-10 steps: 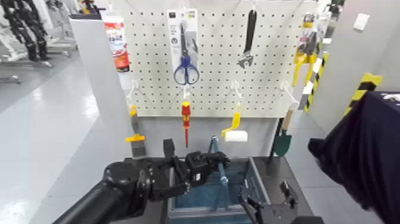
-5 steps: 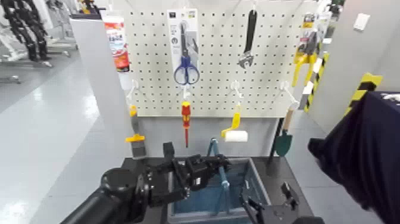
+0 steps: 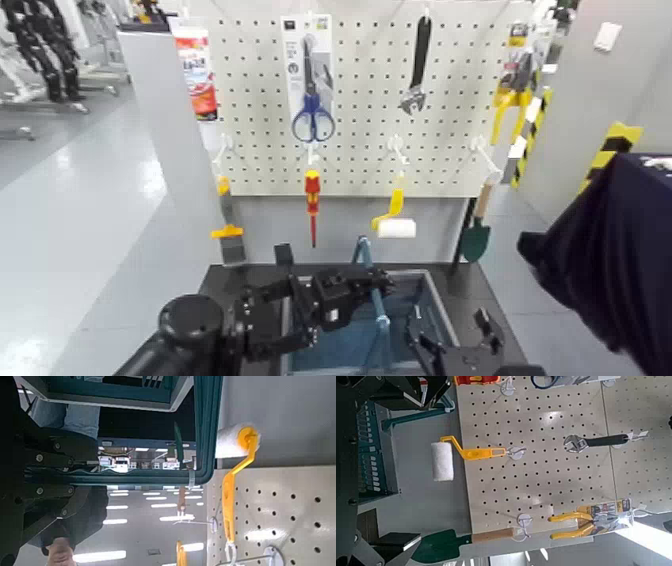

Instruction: Grasp the handle of the crate.

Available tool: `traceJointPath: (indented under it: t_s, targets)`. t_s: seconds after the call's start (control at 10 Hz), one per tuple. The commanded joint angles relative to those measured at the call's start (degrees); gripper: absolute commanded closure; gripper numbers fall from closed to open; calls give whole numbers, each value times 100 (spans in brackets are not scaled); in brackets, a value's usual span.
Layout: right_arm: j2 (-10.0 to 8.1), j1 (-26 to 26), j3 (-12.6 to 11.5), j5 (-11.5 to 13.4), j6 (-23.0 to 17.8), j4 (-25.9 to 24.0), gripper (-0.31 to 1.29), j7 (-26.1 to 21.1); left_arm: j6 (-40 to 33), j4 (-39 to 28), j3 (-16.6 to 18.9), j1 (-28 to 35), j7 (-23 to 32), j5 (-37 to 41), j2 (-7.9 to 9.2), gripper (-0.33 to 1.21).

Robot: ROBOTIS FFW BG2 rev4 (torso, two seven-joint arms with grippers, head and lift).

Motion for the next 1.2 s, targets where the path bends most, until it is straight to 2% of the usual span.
traceJointPath:
  t_s: [0.1,0.6,0.8,1.2]
  targets:
    - [10,9,-5,20,10,8,14,0,182,-530,192,208,187,6,100,119]
    - [37,35,-49,37,1,26,14,-18,393,-1532,544,823,608,50,241,119]
    - [45,53,-58,37,1,17,14,-18,507,-2016,676,1087,934,252,294,119]
    - [54,70,-84,55,10,17,14,-27,577,-2605,834,1447,1487,638,522,119]
